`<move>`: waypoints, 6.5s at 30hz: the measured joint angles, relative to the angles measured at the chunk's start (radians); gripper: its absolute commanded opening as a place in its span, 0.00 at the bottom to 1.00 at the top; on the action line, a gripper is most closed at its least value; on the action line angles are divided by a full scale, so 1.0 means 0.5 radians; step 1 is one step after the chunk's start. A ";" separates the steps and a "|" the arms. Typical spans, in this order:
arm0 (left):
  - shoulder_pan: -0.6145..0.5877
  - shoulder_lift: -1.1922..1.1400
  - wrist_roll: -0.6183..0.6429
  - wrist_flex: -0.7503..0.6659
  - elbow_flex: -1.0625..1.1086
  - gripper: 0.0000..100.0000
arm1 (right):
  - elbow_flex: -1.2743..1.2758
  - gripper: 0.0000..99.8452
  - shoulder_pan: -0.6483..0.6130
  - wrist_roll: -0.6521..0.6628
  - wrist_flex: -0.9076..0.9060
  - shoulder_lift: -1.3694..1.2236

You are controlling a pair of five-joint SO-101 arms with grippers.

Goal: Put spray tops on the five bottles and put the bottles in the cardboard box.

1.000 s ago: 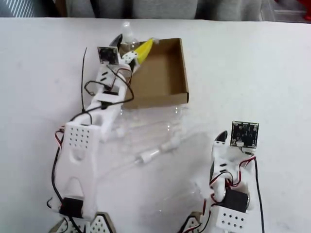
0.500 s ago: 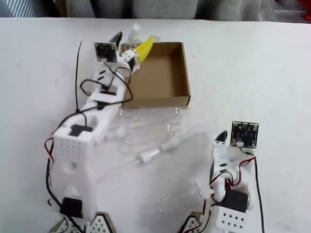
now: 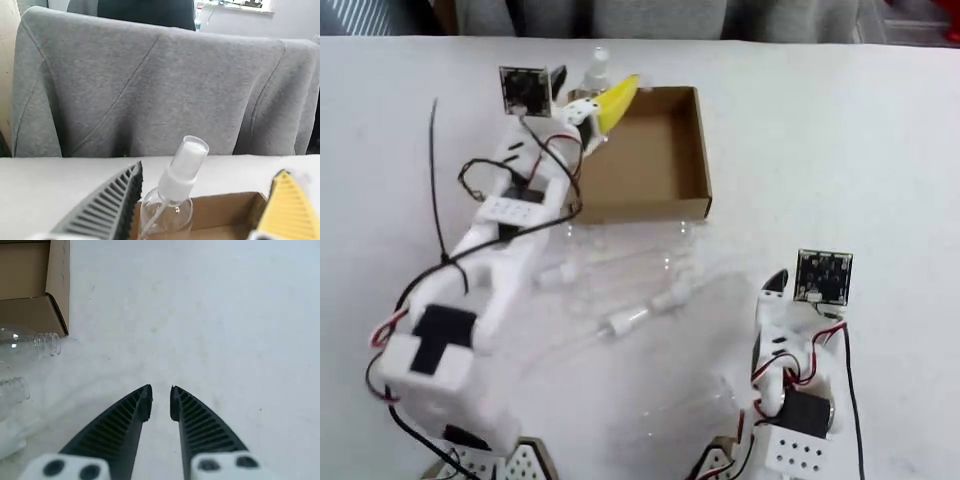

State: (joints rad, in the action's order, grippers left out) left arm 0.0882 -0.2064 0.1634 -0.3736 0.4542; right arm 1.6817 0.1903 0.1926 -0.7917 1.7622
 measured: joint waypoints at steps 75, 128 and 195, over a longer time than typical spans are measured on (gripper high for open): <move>-0.098 0.276 -2.378 3.354 -0.565 0.18 | 0.000 0.05 0.000 0.000 -0.071 0.000; -0.264 -0.543 -2.344 3.333 -0.841 0.15 | 0.000 0.05 0.000 0.012 -0.071 0.000; -2.090 -0.672 -1.344 3.781 -1.768 0.36 | 0.000 0.05 -0.003 0.012 -0.071 0.000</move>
State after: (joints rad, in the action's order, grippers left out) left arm -0.9567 -0.5424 -0.5086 1.5167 -0.4296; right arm 1.6817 0.1887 0.1987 -0.8270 1.7622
